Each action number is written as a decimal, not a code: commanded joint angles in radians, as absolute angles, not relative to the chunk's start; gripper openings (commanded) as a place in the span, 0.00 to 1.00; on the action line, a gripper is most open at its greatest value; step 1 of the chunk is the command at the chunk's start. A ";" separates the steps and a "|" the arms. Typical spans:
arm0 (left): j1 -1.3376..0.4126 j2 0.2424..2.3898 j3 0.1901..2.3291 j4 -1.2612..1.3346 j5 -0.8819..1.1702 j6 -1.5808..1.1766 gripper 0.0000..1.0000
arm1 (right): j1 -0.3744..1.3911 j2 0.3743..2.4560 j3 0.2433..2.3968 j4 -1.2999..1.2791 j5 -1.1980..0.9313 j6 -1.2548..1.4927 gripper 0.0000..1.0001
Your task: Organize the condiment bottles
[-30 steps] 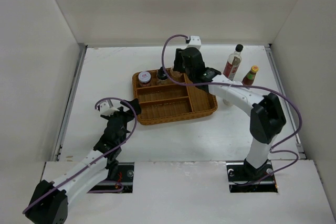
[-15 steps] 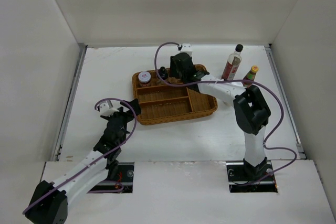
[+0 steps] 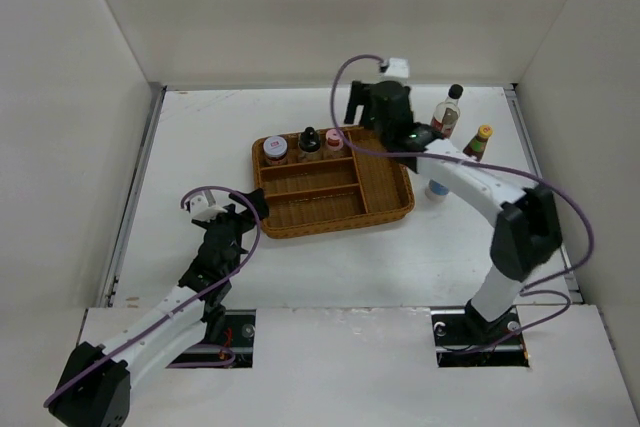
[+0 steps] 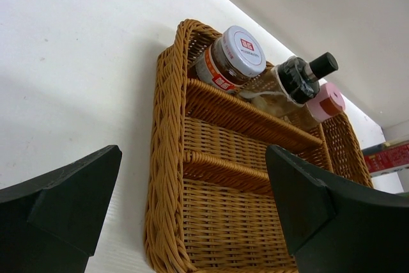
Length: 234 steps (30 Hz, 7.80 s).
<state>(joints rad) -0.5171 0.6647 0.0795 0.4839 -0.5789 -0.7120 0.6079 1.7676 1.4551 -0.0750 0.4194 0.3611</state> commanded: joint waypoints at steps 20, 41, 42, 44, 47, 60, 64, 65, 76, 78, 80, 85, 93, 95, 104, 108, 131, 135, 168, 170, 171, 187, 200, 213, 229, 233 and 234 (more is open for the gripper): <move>-0.502 0.672 0.077 0.546 -0.554 -0.727 1.00 | 0.214 1.664 1.494 -0.101 0.601 0.172 0.95; -0.498 0.690 0.077 0.561 -0.558 -0.729 1.00 | 0.177 1.664 1.771 -0.049 0.542 0.089 0.30; -0.498 0.690 0.077 0.561 -0.554 -0.729 1.00 | 0.182 1.660 1.802 -0.063 0.540 0.075 0.30; -0.498 0.686 0.077 0.561 -0.552 -0.729 1.00 | 0.208 1.649 1.838 -0.083 0.537 0.054 0.30; -0.498 0.692 0.077 0.561 -0.561 -0.730 1.00 | 0.252 1.628 1.836 -0.081 0.535 0.034 0.31; -0.496 0.692 0.074 0.572 -0.552 -0.733 1.00 | 0.445 1.689 1.815 -0.048 0.514 0.044 0.31; -0.499 0.698 0.077 0.572 -0.546 -0.733 1.00 | 0.484 1.720 1.801 -0.034 0.514 0.051 0.31; -0.499 0.698 0.077 0.572 -0.545 -0.733 1.00 | 0.493 1.726 1.792 -0.028 0.514 0.051 0.31; -0.493 0.706 0.077 0.572 -0.542 -0.738 1.00 | 0.522 1.845 1.792 0.000 0.512 0.061 0.32; -0.495 0.706 0.077 0.572 -0.541 -0.738 1.00 | 0.530 1.856 1.772 0.006 0.512 0.066 0.32; -0.493 0.706 0.075 0.572 -0.543 -0.738 1.00 | 0.533 1.862 1.738 0.029 0.512 0.067 0.33; -0.496 0.712 0.077 0.574 -0.541 -0.739 1.00 | 0.539 1.852 1.632 0.074 0.517 0.092 0.46; -0.493 0.715 0.074 0.588 -0.538 -0.741 1.00 | 0.538 1.729 1.551 0.072 0.534 0.113 0.89; -0.495 0.710 0.074 0.584 -0.537 -0.741 1.00 | 0.539 1.674 1.526 0.066 0.543 0.114 0.93; -0.496 0.703 0.074 0.583 -0.529 -0.741 1.00 | 0.490 1.286 1.127 0.029 0.656 0.222 1.00; -0.496 0.710 0.075 0.583 -0.526 -0.742 1.00 | 0.411 1.175 0.956 -0.106 0.686 0.343 1.00; -0.495 0.687 0.075 0.569 -0.514 -0.744 1.00 | 0.379 1.158 0.952 -0.029 0.649 0.316 0.52; -0.490 0.716 0.077 0.577 -0.512 -0.747 1.00 | 0.482 1.178 1.023 -0.023 0.634 0.295 0.52; -0.482 0.710 0.072 0.578 -0.511 -0.752 1.00 | 0.533 1.327 0.985 0.163 0.552 0.336 1.00; -0.482 0.713 0.074 0.578 -0.505 -0.753 1.00 | 0.486 1.244 0.934 0.152 0.563 0.342 1.00; -0.487 0.715 0.075 0.578 -0.502 -0.753 1.00 | 0.444 1.197 0.905 0.140 0.583 0.345 1.00; -0.490 0.718 0.075 0.580 -0.503 -0.759 1.00 | 0.104 1.374 0.991 0.097 0.621 0.273 1.00; -0.482 0.726 0.075 0.581 -0.505 -0.761 1.00 | 0.057 1.583 1.077 0.098 0.561 0.284 0.89; -0.485 0.747 0.078 0.588 -0.503 -0.761 1.00 | 0.114 1.415 1.057 0.112 0.653 0.247 0.34; -0.473 0.704 0.071 0.575 -0.515 -0.759 1.00 | 0.553 1.166 1.035 0.043 0.653 0.284 0.34; -0.466 0.658 0.072 0.540 -0.522 -0.759 1.00 | 0.626 1.225 1.022 0.081 0.641 0.290 0.34; -0.464 0.647 0.072 0.532 -0.526 -0.758 1.00 | 0.637 1.244 1.009 0.106 0.632 0.290 0.34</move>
